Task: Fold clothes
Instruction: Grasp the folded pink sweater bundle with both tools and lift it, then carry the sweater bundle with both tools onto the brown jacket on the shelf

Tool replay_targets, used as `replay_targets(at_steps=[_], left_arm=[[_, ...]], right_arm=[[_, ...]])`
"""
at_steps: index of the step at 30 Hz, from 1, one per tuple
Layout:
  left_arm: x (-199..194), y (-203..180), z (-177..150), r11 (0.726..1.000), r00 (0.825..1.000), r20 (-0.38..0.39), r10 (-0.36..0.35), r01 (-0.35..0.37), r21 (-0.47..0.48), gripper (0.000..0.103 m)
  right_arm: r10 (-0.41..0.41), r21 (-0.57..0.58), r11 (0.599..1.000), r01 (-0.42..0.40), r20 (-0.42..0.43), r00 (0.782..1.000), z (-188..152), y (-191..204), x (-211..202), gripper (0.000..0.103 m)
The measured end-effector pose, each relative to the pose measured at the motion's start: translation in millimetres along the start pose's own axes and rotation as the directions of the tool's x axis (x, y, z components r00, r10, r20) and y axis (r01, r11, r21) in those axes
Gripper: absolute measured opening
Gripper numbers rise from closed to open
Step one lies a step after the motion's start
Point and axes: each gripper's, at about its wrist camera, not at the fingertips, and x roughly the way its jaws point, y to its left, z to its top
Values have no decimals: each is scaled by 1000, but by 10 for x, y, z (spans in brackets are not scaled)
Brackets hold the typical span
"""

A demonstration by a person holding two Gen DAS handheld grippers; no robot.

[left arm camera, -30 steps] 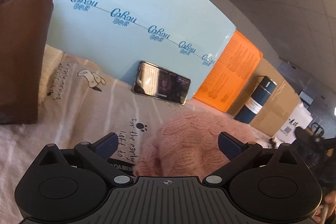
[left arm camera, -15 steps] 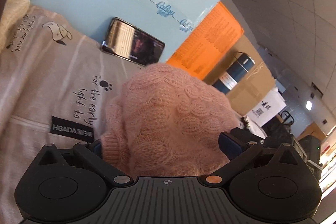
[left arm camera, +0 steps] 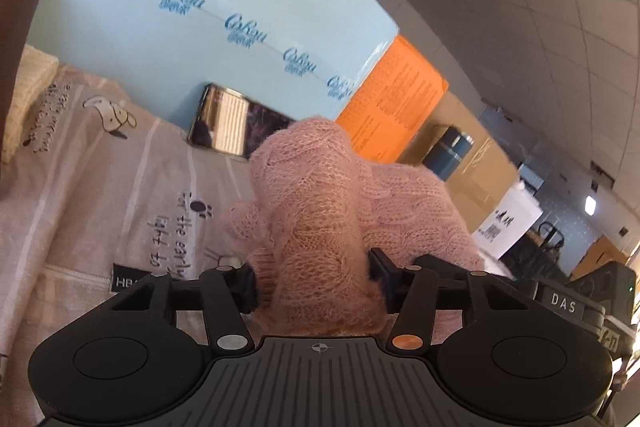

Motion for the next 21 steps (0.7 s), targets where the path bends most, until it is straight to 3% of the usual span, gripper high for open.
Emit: replay_targets(at_steps=[4, 8, 14, 19, 21], left_arm=[[-479, -96, 203, 999, 983, 185, 10, -20, 49, 52], [-1056, -145, 355, 991, 925, 378, 41, -86, 102, 52], [-1794, 30, 560, 967, 799, 579, 163, -246, 69, 53], [-2147, 301, 744, 936, 660, 686, 306, -342, -89, 53], [-2179, 406, 830, 915, 619, 703, 349, -386, -114, 54]], right_arm=[[86, 26, 996, -87, 36, 996, 96, 320, 7, 57], [210, -23, 978, -209, 60, 976, 284, 807, 145, 57], [382, -155, 915, -373, 39, 923, 461, 1671, 592, 58], [459, -146, 878, -457, -19, 888, 390, 2247, 1211, 58], [475, -138, 870, -474, -29, 880, 340, 2416, 1440, 58]])
